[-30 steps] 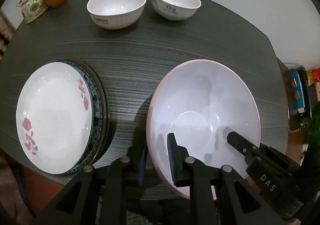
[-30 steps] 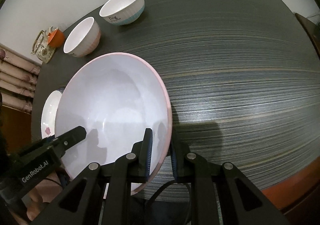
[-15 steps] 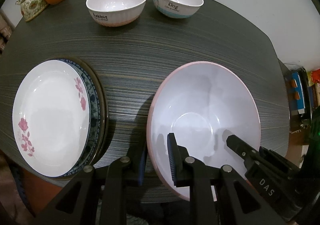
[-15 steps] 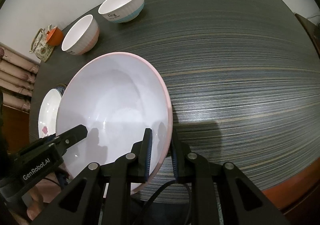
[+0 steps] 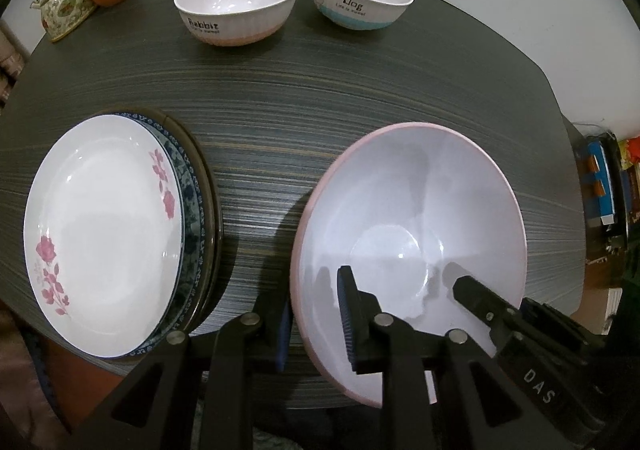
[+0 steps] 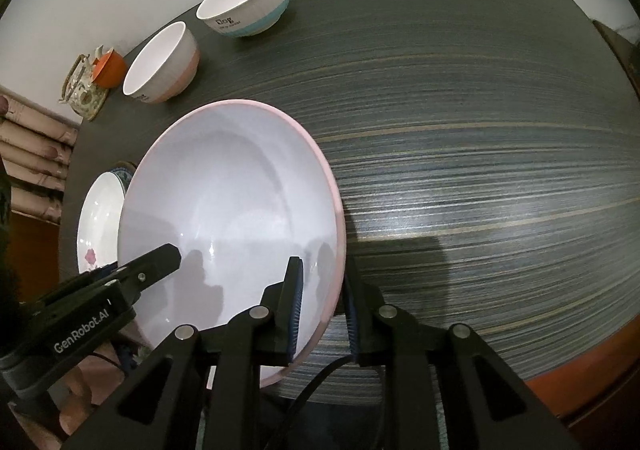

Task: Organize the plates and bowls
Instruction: 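Carry the pink bowl with both grippers beside the plate stack, then lower the pink bowl onto the table and open both grippers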

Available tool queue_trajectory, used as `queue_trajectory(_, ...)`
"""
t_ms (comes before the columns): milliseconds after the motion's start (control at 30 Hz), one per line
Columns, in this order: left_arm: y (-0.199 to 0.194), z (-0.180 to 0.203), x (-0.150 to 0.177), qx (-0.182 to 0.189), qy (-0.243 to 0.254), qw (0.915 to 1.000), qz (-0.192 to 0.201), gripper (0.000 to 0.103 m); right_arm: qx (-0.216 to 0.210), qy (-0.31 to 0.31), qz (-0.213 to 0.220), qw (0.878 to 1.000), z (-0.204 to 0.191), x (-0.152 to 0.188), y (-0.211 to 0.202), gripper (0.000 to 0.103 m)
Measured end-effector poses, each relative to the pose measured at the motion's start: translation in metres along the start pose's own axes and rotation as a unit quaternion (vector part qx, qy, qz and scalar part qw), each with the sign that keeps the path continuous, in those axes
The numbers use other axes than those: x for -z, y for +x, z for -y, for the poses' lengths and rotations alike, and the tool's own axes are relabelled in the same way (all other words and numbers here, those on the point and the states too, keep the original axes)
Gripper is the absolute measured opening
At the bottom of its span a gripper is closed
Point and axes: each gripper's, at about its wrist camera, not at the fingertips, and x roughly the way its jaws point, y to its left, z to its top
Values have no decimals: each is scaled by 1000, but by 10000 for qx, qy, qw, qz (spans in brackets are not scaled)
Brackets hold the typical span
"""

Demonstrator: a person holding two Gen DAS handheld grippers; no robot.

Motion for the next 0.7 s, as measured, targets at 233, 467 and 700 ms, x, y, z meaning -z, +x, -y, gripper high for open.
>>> queue_trajectory(233,-5,-1,-3,-127,42,9998,138,27,82,-60,131,9999,-4,-1,-5,45)
queue_trajectory(467,-12,-2,-6,-249,4,9994,226,41,131,-65,211,9997,-2,-6,-11,55)
queue_trajectory(700,-23,-7,-4,-370,31,9984,428,44,181,-147,518,9984,-4,-15,-28,58)
